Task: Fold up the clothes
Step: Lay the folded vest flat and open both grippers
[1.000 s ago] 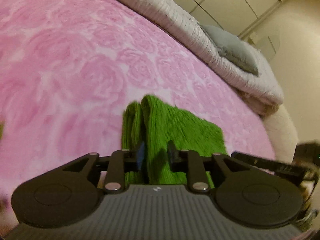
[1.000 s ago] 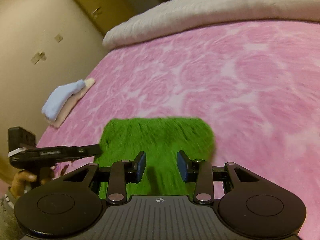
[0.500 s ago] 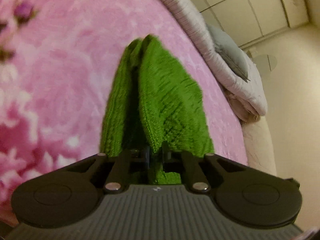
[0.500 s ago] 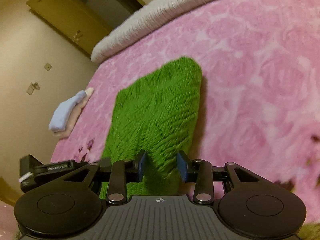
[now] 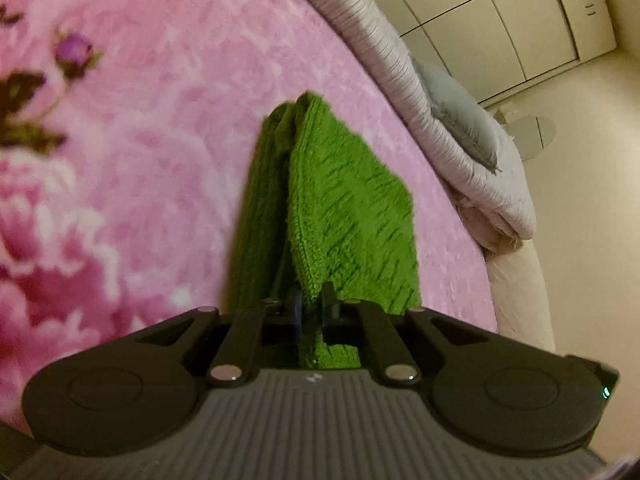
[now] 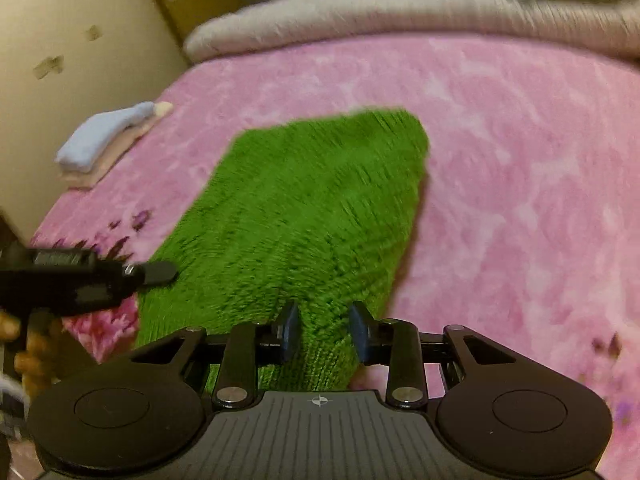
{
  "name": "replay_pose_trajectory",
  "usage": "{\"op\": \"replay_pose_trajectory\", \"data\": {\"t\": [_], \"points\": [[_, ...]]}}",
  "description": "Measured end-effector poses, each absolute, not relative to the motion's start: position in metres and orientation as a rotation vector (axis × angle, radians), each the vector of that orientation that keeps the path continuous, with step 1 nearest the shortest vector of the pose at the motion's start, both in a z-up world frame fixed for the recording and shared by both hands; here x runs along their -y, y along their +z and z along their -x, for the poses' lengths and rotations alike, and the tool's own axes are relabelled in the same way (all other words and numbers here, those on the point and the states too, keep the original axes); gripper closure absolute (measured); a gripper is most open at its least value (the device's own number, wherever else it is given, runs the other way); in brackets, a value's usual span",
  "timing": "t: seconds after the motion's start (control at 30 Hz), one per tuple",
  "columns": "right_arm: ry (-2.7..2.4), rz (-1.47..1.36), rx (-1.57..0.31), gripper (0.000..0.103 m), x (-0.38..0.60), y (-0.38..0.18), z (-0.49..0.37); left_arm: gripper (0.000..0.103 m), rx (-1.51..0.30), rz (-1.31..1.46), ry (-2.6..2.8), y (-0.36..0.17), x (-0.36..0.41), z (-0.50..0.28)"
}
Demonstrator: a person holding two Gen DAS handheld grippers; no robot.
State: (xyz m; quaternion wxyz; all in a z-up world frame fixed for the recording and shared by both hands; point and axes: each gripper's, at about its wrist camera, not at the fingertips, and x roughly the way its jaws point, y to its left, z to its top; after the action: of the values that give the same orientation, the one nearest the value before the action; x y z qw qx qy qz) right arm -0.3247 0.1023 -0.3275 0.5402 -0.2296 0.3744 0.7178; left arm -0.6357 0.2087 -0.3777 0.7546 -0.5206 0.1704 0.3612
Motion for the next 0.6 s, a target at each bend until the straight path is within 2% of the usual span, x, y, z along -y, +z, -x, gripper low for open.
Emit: {"op": "replay_pose_trajectory", "data": {"t": [0.1,0.23,0.33,0.43,0.47,0.5,0.53,0.57,0.6], "points": [[1.748,0.545,-0.803,0.07,-0.09,-0.32,0.326,0.096,-0.399,1.122,0.808,-0.38,-0.209,0.635],[1.721,0.581,-0.87,0.07,-0.087,-0.339,0.325,0.081,-0.405,1.104,0.847,-0.375,-0.2,0.64],[1.721,0.524,-0.887,0.07,-0.08,-0.335,0.322,0.079,-0.381,1.09,0.888,-0.363,-0.185,0.648],[1.731,0.466,-0.852,0.07,-0.073,-0.321,0.319,0.057,-0.365,1.115,0.888,-0.36,-0.173,0.65],[1.732,0.462,-0.858,0.07,-0.074,-0.32,0.321,0.056,-0.361,1.132,0.878,-0.36,-0.169,0.649],[1.734,0.459,-0.864,0.07,-0.076,-0.32,0.324,0.056,-0.362,1.149,0.851,-0.364,-0.167,0.647],[1.729,0.463,-0.888,0.07,-0.075,-0.326,0.327,0.063,-0.364,1.167,0.82,-0.369,-0.164,0.644],[1.725,0.468,-0.913,0.07,-0.075,-0.332,0.33,0.086,-0.386,1.168,0.8,-0.375,-0.162,0.639],[1.727,0.479,-0.939,0.07,-0.075,-0.341,0.334,0.096,-0.427,1.152,0.802,-0.38,-0.16,0.634]]}}
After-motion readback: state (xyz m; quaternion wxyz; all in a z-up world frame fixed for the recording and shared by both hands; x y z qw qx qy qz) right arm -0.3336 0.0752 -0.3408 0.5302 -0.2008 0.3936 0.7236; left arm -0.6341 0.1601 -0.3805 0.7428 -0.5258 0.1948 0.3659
